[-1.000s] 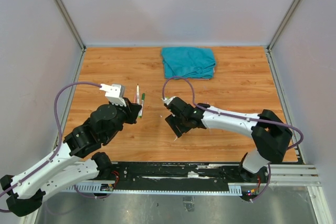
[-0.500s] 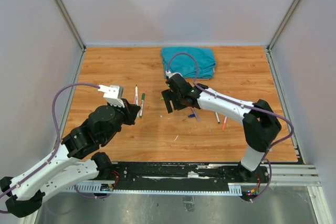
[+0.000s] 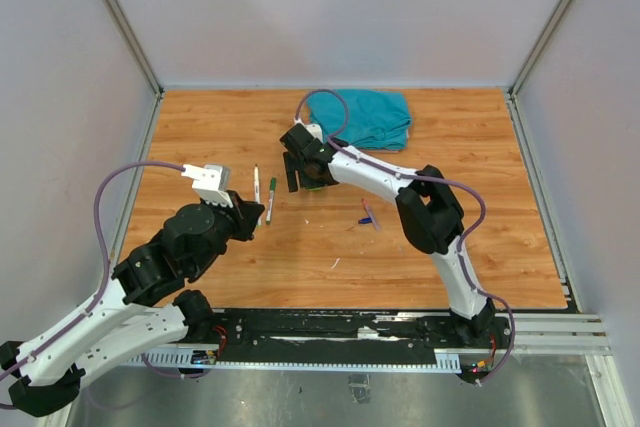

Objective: Insert the pens into the pen caps
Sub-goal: Pick up the pen cap from the center of the board.

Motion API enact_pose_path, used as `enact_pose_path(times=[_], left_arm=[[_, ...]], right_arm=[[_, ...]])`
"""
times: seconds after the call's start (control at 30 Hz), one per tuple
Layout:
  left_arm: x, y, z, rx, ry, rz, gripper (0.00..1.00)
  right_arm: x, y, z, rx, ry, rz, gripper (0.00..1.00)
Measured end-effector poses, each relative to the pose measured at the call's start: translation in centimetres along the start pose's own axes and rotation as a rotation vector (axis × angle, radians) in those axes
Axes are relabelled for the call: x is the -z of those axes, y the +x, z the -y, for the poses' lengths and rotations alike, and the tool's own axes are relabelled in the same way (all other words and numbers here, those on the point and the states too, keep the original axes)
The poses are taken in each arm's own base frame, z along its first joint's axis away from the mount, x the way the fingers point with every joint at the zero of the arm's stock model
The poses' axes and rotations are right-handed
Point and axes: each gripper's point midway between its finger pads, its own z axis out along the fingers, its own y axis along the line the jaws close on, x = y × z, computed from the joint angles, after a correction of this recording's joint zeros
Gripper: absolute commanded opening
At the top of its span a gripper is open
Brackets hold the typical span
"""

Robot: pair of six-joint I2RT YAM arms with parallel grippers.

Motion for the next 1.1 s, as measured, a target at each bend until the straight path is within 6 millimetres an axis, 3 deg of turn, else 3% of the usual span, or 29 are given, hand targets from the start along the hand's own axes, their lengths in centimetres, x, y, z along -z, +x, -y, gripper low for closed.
enact_pose_path(times=[0.17, 0.63, 1.1], left_arm=[[0.1, 0.1, -0.1, -0.001, -0.001, -0.002, 0.01], [0.1, 0.0, -0.1, 0.0, 0.0, -0.001, 0.0], [0.1, 0.1, 0.0, -0.001, 0.003, -0.003, 0.01]], right_arm=[[-2.0, 0.5, 0.1, -0.011, 0.034, -0.044, 0.79], [-2.7, 0.1, 2.8, -0.103, 0.083, -0.078, 0.74], [-4.0, 0.6, 2.0, -0.103, 0.069, -0.119, 0.69]])
